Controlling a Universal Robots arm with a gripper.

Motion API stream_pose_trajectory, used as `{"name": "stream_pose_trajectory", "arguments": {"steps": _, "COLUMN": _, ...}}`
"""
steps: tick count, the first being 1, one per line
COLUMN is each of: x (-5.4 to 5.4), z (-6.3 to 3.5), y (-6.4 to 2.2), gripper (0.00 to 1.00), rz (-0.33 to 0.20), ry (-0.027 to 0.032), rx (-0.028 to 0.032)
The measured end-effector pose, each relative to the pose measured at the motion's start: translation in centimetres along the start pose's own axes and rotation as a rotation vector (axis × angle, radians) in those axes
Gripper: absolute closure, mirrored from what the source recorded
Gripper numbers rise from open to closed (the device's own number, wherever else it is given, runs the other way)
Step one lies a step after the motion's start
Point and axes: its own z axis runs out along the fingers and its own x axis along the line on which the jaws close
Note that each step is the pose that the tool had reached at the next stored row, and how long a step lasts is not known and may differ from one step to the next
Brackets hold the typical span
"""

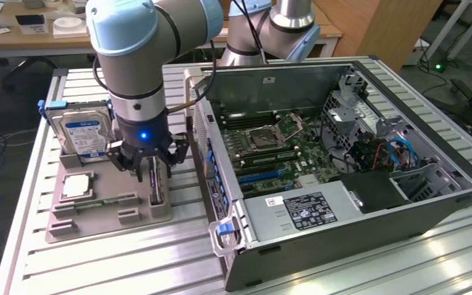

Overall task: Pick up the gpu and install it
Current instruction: 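Pick up the gpu and move the gpu toward the slot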

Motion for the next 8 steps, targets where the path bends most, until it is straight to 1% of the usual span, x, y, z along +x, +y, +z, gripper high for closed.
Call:
{"name": "stream_pose_trajectory", "arguments": {"steps": 4, "x": 0.0, "z": 0.0, "y": 0.0, "gripper": 0.4, "rz": 0.0, "ry": -0.0001, "rx": -0.0001}}
{"name": "stream_pose_trajectory", "arguments": {"steps": 5, "x": 0.0, "z": 0.01, "y": 0.0, "gripper": 0.41, "rz": 0.0, "ry": -0.0001, "rx": -0.0001}}
{"name": "stream_pose_trajectory", "arguments": {"steps": 6, "x": 0.0, "z": 0.01, "y": 0.0, "gripper": 0.47, "rz": 0.0, "ry": -0.0001, "rx": -0.0001}}
{"name": "stream_pose_trajectory", "arguments": {"steps": 8, "x": 0.0, "z": 0.0, "y": 0.0, "gripper": 0.47, "rz": 0.0, "ry": -0.0001, "rx": -0.0001}}
